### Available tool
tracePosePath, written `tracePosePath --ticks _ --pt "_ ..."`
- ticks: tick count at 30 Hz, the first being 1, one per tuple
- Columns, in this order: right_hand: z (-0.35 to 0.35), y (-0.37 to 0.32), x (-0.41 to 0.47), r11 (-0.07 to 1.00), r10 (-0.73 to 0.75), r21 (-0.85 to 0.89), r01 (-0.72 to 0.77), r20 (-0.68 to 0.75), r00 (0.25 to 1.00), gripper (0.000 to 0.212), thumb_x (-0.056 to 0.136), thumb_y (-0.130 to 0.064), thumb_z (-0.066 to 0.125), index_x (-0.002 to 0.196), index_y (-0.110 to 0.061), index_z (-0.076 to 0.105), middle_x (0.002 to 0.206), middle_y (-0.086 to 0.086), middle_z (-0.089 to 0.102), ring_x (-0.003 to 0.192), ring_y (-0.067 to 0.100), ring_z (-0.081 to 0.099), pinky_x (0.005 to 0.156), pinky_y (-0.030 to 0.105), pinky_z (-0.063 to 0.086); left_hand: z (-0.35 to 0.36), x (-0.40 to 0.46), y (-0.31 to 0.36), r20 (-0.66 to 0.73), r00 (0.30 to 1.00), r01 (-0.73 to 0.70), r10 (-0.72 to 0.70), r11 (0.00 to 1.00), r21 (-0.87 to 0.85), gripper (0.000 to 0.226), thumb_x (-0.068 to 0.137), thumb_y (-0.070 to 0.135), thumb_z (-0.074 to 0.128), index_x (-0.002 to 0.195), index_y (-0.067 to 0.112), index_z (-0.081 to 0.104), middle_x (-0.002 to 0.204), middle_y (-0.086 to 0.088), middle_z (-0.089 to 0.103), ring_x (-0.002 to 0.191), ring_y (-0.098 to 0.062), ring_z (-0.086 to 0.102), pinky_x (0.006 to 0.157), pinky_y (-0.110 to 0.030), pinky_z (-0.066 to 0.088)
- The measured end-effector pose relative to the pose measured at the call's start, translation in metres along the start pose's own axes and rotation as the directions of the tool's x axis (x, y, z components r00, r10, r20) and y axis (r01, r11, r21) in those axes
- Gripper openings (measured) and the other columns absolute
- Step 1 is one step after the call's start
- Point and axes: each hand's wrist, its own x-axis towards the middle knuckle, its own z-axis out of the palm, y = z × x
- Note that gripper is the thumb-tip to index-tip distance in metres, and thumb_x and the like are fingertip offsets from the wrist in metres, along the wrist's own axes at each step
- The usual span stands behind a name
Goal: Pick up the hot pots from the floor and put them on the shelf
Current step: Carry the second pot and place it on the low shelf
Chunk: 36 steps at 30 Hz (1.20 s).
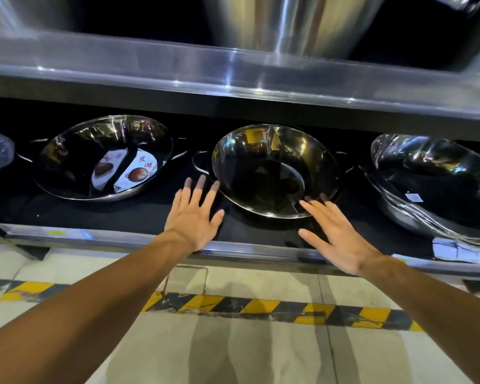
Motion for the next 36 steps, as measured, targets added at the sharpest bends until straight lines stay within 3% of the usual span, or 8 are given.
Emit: tracePosePath --ticks 3,6,13,17,20,26,36 --pt "-0.006 0.004 -0.002 0.998 -0.023 -0.053 0.020 -0.049 0.999 0.069 0.097 -0.064 0.036 0.157 -0.043 0.009 0.166 -0.020 0.003 0.151 0.001 -0.014 0.121 0.032 0.001 0.000 -0.004 -0.005 -0.081 0.984 -0.158 0.158 0.987 0.010 0.069 0.101 0.052 0.026 0.159 0.026 -0.002 0.168 -0.006 -0.009 0.154 -0.030 -0.007 0.125 -0.046 0.005" --pt "-0.008 0.007 -0.004 0.988 -0.041 -0.150 0.035 -0.040 0.998 0.072 0.098 -0.063 0.034 0.159 -0.035 0.008 0.167 -0.015 -0.001 0.149 0.003 -0.023 0.121 0.032 -0.003 0.007 -0.011 -0.008 -0.037 0.962 -0.269 0.271 0.962 0.052 0.068 0.101 0.054 0.022 0.158 0.031 -0.007 0.167 -0.002 -0.016 0.154 -0.026 -0.013 0.125 -0.044 0.004" --pt "0.006 -0.004 0.003 0.954 -0.023 -0.298 0.025 0.011 1.000 0.076 0.096 -0.069 0.023 0.157 -0.037 -0.011 0.167 -0.008 -0.011 0.151 0.018 -0.023 0.121 0.039 -0.013 0.003 0.000 -0.016 -0.014 0.990 -0.137 0.138 0.989 0.062 0.070 0.101 0.055 0.020 0.156 0.032 -0.015 0.166 -0.001 -0.020 0.153 -0.029 -0.016 0.125 -0.045 -0.002" --pt "0.014 -0.023 0.007 0.933 -0.104 -0.346 0.098 0.001 0.995 0.071 0.098 -0.066 0.020 0.156 -0.041 -0.013 0.168 -0.004 -0.004 0.153 0.024 -0.014 0.123 0.046 -0.011 0.002 -0.004 -0.060 -0.060 0.984 0.171 -0.169 0.984 0.039 0.075 0.099 0.058 0.017 0.156 0.026 -0.019 0.166 -0.010 -0.017 0.152 -0.038 -0.010 0.123 -0.051 -0.003" --pt "0.026 -0.040 0.011 0.930 -0.075 -0.358 0.077 0.020 0.997 0.070 0.095 -0.069 0.013 0.154 -0.045 -0.017 0.168 -0.006 -0.009 0.153 0.027 -0.016 0.122 0.053 -0.011 0.007 -0.021 -0.104 0.010 0.935 0.352 -0.354 0.932 0.084 0.076 0.097 0.061 0.014 0.155 0.023 -0.019 0.167 -0.010 -0.012 0.152 -0.037 -0.012 0.121 -0.057 -0.002" --pt "0.030 -0.044 0.016 0.921 -0.051 -0.387 0.049 0.006 0.999 0.072 0.093 -0.070 0.010 0.153 -0.044 -0.019 0.168 -0.007 -0.008 0.154 0.027 -0.012 0.121 0.055 -0.012 -0.001 -0.040 -0.133 0.043 0.946 0.307 -0.320 0.933 0.190 0.073 0.098 0.059 0.013 0.157 0.026 -0.013 0.168 -0.003 0.002 0.154 -0.029 -0.002 0.120 -0.059 0.000" --pt "0.031 -0.044 0.018 0.920 -0.056 -0.388 0.057 0.014 0.998 0.072 0.093 -0.072 0.012 0.153 -0.045 -0.019 0.168 -0.006 -0.004 0.154 0.025 -0.011 0.120 0.054 -0.016 -0.015 -0.050 -0.137 0.162 0.886 0.389 -0.434 0.887 0.248 0.075 0.098 0.060 0.011 0.155 0.022 -0.021 0.164 -0.015 -0.021 0.151 -0.040 -0.015 0.122 -0.055 -0.003"
